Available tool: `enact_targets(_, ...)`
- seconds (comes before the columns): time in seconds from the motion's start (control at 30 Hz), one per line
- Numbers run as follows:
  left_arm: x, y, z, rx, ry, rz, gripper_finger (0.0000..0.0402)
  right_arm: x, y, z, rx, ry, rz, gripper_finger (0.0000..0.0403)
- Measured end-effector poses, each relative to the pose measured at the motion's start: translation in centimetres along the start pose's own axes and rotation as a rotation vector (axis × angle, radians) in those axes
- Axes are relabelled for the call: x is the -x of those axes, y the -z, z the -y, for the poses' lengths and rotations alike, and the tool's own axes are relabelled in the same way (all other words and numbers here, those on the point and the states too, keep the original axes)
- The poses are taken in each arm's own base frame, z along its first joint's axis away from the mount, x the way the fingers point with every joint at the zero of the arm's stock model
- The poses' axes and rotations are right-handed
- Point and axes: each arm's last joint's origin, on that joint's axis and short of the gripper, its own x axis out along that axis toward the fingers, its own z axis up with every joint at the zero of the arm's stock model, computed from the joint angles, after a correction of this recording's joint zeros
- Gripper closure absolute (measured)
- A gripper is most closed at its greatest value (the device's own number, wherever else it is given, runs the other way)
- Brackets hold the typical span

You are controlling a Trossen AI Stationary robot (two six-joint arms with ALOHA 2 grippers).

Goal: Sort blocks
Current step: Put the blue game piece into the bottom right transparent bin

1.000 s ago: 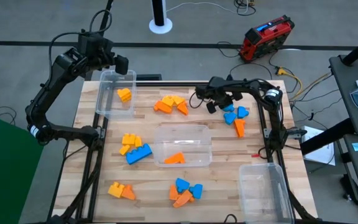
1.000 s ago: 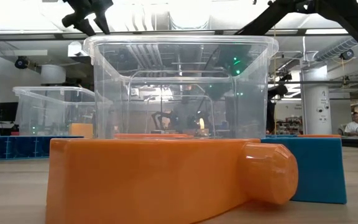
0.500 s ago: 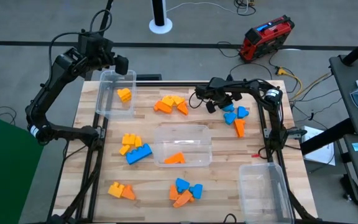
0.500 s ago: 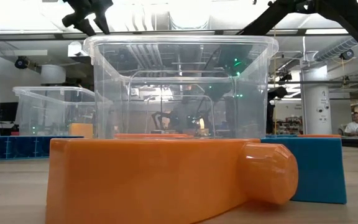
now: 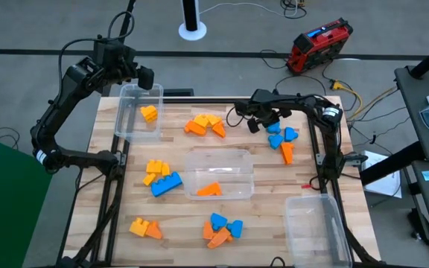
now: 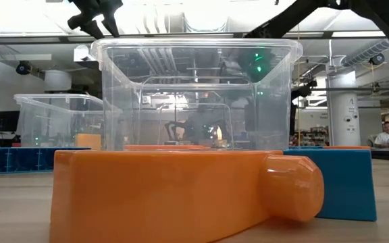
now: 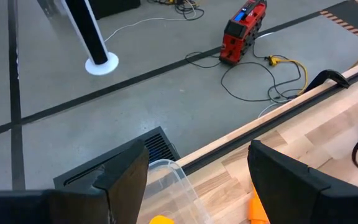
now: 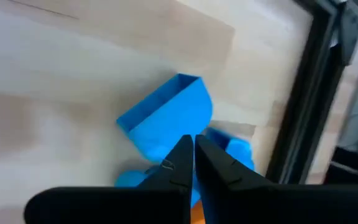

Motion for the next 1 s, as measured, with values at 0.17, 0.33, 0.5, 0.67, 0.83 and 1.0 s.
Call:
enact_targets(0.17, 0.0, 0.0, 0.0, 0.0, 0.002, 0.001, 0.0151, 4.2, -0.3, 1.6, -0.02, -0.211, -0.048, 0.0394)
enact_targets(0.33, 0.0, 0.0, 0.3, 0.007, 0.117, -0.007, 0.0151, 9.5, -1.5, 5.9, -0.042, -0.437, -0.133, 0.0394)
enact_targets(0.5, -0.9, -0.6, 1.4, 0.049, 0.37, -0.006, 0.0157, 12.3, -3.1, 11.6, -0.122, -0.521, 0.011, 0.0394)
enact_targets(0.67, -1.6, -1.0, 2.4, 0.102, 0.408, 0.001, 0.0173, 11.4, -5.0, 14.6, -0.238, -0.535, 0.06, 0.0394)
enact_targets(0.83, -0.8, -1.1, 2.5, 0.156, 0.401, 0.014, 0.0185, 12.8, -6.0, 15.4, -0.383, -0.681, 0.182, 0.0393)
enact_targets(1.0, -0.5, -1.1, 2.4, 0.175, 0.372, 0.026, 0.0193, 12.9, -4.0, 12.7, -0.37, -0.685, 0.026, 0.0391)
